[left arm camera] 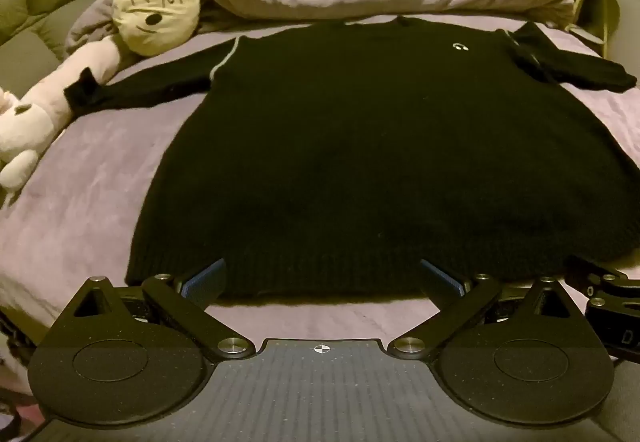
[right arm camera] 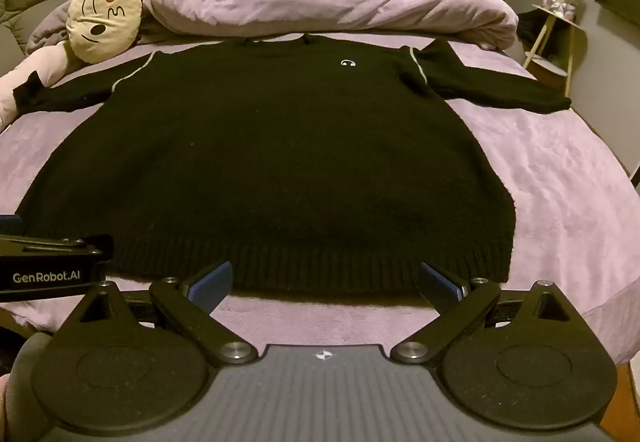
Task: Fold small clothes
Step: 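Move both grippers toward the sweater hem, fingers open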
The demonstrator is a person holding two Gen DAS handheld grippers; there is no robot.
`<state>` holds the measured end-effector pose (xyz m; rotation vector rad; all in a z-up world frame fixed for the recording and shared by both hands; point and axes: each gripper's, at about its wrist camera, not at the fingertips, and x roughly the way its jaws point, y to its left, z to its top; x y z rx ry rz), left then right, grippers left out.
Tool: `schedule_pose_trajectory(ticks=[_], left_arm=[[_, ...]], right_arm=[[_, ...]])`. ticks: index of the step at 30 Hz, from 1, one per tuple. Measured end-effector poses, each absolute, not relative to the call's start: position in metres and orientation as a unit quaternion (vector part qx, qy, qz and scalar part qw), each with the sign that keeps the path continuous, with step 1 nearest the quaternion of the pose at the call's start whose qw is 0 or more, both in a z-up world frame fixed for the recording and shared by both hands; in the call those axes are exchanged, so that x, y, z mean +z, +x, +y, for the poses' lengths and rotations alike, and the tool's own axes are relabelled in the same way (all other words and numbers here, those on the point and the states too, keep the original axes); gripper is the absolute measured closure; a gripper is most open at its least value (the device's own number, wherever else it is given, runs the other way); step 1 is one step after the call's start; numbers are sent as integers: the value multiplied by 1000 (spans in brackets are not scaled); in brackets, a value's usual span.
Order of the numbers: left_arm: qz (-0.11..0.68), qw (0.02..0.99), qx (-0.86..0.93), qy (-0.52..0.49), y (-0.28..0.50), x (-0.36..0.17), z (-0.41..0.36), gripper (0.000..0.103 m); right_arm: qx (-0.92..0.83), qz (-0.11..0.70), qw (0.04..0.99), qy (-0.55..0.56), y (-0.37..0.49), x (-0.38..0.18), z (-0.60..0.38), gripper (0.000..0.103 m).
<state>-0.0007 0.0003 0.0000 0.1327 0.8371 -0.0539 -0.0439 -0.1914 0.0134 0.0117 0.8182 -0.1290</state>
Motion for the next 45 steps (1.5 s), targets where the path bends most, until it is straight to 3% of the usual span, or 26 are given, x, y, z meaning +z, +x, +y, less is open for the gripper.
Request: schedule_pose_trajectory(ticks=[45], left_arm=[[429, 901, -41, 55, -3, -5, -2, 0]], right_arm=[[-61, 399, 914, 22, -48, 4, -199, 4]])
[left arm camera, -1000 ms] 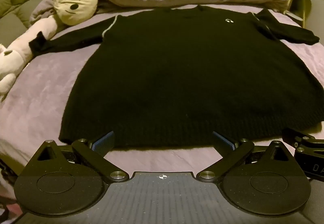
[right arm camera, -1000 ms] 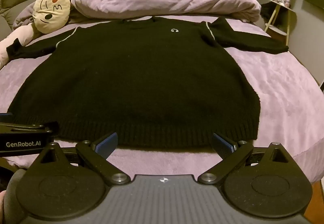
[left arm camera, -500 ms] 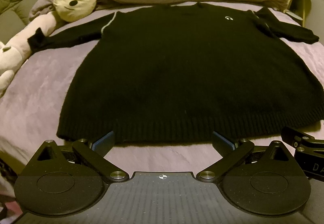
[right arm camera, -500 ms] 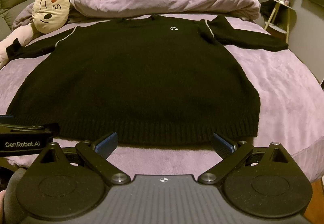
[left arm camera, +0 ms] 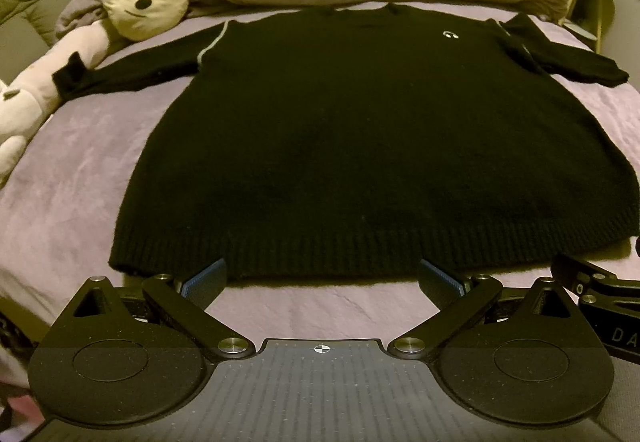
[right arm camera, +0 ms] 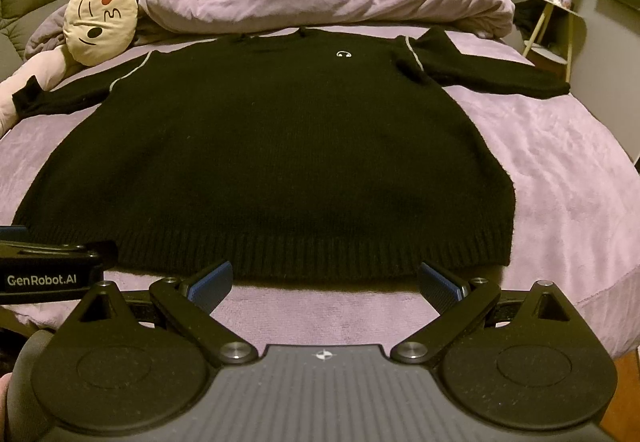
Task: Fold small clothes
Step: 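Move both grippers toward the sweater hem, fingers open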
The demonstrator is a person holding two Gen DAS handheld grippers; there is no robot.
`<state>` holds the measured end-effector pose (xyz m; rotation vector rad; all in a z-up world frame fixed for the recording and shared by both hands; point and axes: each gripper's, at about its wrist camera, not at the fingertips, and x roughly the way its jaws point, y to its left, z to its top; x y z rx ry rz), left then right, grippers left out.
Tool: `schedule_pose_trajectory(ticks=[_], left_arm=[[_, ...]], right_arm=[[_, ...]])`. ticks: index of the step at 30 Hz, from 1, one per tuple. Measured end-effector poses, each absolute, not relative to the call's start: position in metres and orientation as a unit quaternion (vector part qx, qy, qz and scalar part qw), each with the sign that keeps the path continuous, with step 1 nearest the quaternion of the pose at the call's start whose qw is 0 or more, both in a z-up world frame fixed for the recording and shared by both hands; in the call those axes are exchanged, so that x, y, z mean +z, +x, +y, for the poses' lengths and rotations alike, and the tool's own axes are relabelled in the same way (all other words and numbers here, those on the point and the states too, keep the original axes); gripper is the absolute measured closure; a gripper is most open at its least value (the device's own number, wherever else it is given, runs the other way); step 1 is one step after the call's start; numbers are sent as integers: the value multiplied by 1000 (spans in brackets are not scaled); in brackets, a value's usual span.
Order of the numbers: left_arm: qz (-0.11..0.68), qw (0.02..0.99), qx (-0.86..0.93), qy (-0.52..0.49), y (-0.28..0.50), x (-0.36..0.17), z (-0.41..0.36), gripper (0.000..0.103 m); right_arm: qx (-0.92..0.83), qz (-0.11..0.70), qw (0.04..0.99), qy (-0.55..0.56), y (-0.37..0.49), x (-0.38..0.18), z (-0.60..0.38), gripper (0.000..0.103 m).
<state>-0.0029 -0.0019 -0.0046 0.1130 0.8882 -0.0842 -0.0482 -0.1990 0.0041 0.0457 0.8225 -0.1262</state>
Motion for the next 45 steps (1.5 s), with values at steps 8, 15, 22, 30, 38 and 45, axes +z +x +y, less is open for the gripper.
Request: schedule_pose_trajectory(ticks=[8, 15, 22, 30, 38, 45], left_arm=[[434, 898, -40, 55, -3, -6, -5, 0], [436, 897, -41, 55, -1, -6, -5, 0], [437, 897, -42, 55, -2, -7, -5, 0], [440, 895, -43, 55, -1, -9, -5, 0], [446, 892, -45, 53, 0, -13, -6, 0], [457, 887, -42, 52, 5, -18, -7, 0]], right_arm=[[-61, 401, 914, 25, -49, 4, -200, 4], [-61, 401, 914, 26, -49, 4, -200, 4], [-62, 401, 914, 31, -48, 4, -202, 4], [-62, 401, 914, 32, -49, 4, -203, 4], [-62, 405, 912, 33, -46, 2, -204, 4], [-62, 410, 909, 37, -42, -2, -206, 4]])
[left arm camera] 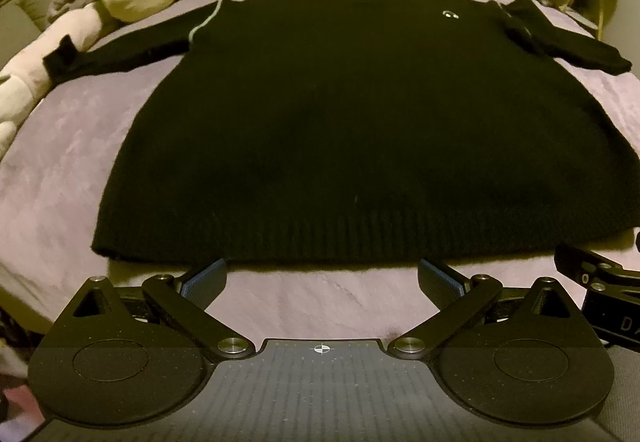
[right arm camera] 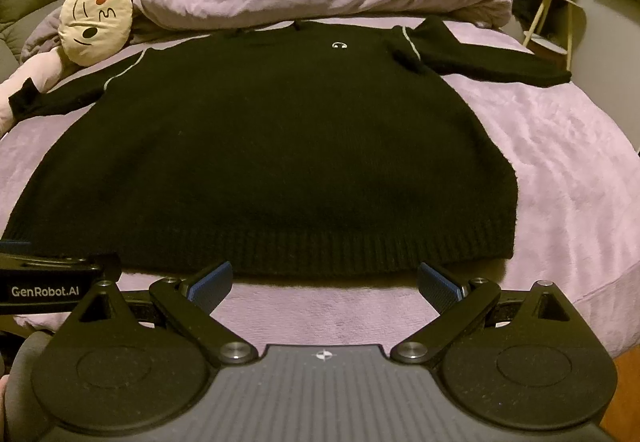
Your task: Fold small clothes
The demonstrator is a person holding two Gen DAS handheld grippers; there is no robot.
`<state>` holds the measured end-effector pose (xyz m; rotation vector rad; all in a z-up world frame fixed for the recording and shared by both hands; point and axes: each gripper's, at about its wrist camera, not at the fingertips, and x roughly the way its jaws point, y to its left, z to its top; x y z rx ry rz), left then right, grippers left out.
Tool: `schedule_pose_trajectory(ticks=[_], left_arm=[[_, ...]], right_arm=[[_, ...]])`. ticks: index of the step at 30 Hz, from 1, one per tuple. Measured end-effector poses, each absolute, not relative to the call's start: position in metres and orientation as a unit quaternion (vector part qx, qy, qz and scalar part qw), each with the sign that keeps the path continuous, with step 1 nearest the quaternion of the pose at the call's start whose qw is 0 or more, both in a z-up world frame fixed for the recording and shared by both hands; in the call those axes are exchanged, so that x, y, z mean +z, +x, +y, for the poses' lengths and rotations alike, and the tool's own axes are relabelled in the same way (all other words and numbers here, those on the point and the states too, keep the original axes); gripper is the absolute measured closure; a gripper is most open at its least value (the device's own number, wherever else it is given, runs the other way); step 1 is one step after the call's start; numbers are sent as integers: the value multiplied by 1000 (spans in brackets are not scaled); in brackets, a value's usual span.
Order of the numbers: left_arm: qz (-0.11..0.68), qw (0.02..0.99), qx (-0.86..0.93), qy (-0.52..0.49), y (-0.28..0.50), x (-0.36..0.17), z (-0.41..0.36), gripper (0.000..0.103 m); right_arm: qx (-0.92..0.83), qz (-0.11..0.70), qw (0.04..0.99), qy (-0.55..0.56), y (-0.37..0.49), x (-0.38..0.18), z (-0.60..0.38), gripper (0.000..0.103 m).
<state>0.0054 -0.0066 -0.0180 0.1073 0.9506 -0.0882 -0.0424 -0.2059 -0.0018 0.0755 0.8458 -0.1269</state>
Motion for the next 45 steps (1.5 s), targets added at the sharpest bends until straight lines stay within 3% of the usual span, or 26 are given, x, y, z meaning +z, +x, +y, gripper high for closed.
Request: schedule_pose_trajectory(ticks=[18, 45], left_arm=[[471, 880, -37, 51, 17, -25, -11, 0], [496, 867, -10, 49, 51, -45, -11, 0]], right_arm=[[-44, 386, 921, 8, -39, -7, -206, 4], [6, 412, 905, 109, -6, -30, -236, 6]])
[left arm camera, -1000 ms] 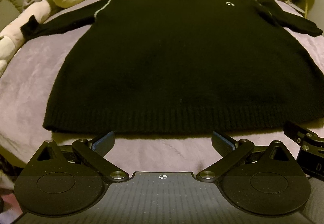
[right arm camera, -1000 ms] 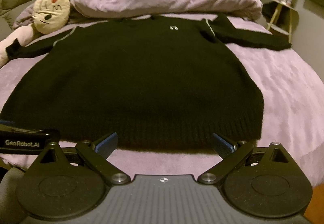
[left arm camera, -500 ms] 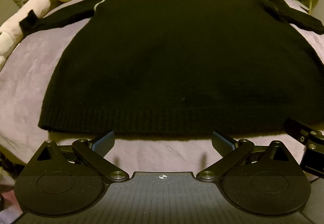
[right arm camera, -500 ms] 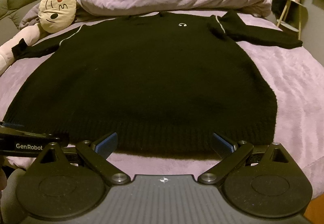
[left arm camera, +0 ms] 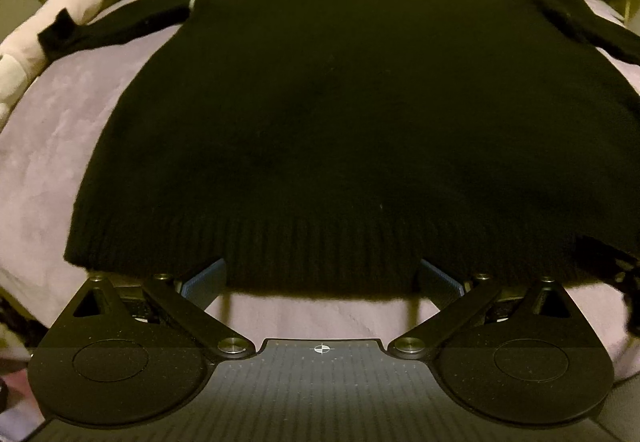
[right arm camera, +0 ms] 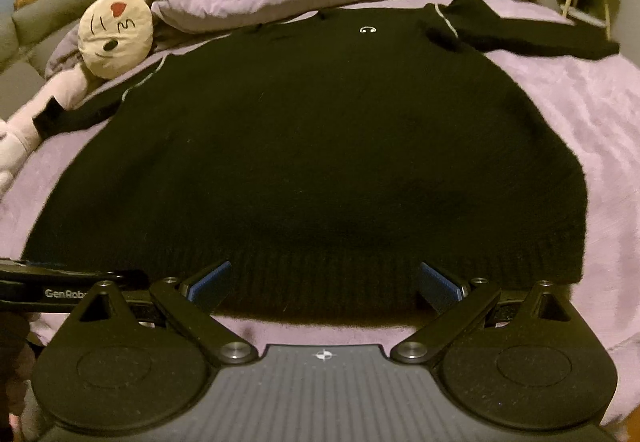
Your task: Fold small clothes
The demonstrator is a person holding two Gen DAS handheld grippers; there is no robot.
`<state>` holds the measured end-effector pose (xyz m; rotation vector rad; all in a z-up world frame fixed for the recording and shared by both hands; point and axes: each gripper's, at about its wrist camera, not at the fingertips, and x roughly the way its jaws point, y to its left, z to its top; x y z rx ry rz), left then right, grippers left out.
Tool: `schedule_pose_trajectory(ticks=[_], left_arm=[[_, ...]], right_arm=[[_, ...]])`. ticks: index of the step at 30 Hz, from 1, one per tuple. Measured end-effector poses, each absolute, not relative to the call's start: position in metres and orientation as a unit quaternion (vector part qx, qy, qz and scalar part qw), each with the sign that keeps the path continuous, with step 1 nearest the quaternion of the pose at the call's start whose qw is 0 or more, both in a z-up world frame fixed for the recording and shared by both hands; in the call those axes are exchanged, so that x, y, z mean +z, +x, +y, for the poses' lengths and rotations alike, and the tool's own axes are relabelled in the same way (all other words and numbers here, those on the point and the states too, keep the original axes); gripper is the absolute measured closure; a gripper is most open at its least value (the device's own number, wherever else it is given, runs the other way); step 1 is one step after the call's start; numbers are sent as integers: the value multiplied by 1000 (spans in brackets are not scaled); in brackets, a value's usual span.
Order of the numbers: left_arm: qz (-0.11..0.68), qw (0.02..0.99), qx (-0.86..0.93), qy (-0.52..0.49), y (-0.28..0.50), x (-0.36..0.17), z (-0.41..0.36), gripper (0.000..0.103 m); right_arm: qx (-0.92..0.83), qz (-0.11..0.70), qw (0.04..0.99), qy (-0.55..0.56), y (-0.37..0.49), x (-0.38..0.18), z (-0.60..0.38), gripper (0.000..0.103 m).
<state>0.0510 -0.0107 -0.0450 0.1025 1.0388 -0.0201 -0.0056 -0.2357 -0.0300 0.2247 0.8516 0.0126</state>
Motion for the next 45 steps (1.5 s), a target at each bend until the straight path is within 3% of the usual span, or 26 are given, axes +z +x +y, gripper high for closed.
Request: schedule_pose_trajectory(ticks=[5, 10, 13, 26, 30, 35, 39, 45], left_arm=[[478, 877, 7, 51, 66, -39, -17, 0], [471, 881, 6, 33, 99, -31, -28, 0], [471, 882, 5, 25, 126, -33, -37, 0], [461, 887, 24, 22, 192, -59, -62, 0], [452, 892, 19, 20, 192, -62, -61, 0], [449, 893, 15, -1, 190, -64, -55, 0], [454, 891, 16, -8, 190, -64, -54, 0], [465, 885, 7, -14, 193, -61, -48, 0]], right_arm=[[13, 381, 905, 191, 1, -20, -281, 22], [-27, 323, 904, 279, 28, -3, -381, 35], [-91, 289, 902, 309, 54, -2, -454, 47], [-254, 221, 830, 445, 200, -65, -699, 47], [-265, 196, 818, 471, 230, -80, -725, 48], [-270, 178, 817, 478, 257, -92, -739, 62], [-267, 180, 814, 483, 263, -91, -742, 90], [-249, 152, 836, 465, 238, -58, -727, 92]])
